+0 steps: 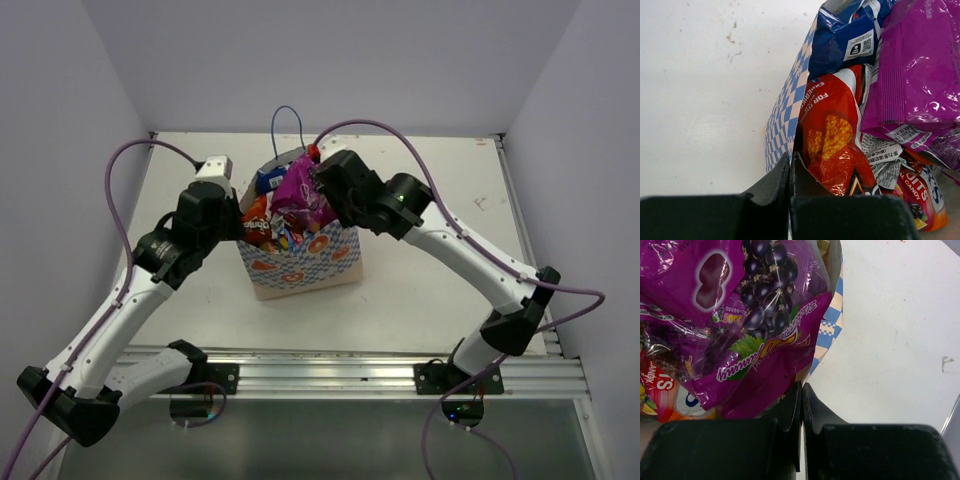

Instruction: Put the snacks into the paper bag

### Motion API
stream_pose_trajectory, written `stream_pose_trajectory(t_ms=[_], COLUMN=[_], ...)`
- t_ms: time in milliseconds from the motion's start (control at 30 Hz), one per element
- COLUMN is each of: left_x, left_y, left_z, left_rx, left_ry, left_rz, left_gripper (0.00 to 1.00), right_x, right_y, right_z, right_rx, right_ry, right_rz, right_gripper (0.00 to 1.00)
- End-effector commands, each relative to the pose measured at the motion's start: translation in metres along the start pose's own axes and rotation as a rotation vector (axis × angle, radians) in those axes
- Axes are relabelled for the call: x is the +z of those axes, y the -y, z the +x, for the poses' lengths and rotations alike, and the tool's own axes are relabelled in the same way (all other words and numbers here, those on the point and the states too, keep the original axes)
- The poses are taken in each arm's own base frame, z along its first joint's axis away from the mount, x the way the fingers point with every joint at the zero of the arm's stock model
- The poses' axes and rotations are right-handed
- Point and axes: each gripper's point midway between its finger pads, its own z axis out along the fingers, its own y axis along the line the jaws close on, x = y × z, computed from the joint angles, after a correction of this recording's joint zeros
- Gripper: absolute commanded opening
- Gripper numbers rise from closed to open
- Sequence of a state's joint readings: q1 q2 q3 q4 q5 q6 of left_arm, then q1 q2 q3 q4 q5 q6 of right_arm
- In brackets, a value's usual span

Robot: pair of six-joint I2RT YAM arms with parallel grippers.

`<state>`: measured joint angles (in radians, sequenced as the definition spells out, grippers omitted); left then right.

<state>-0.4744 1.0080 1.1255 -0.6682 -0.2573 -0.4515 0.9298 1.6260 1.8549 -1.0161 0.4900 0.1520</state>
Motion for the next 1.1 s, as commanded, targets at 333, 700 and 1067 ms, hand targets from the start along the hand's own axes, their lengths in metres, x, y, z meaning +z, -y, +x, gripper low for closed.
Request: stream_pose_trajectory(t_ms=[333, 700, 1067], left_x=[-0.033, -0.031, -0.063], left_y=[0.082, 0.094, 0.119], left_z=[-0.037, 0.011, -0.031], left_rx=[-0.081, -0.054, -0.041], left_ry=[0.173, 0.035, 0.109], left_rz=[0.135, 0.075, 0.135], left_gripper=[0.0, 0.0, 0.47], right_x=[-0.067, -0.045, -0.086], right_y=[0.039, 0.024, 0.049], right_z=[0.021, 0.093, 0.071], right_rx=[0.185, 0.176, 0.19], right_ry=[0.097, -0.057, 0.005], right_rz=[0.057, 0.025, 0.038], right_gripper=[0.0, 0.0, 0.91])
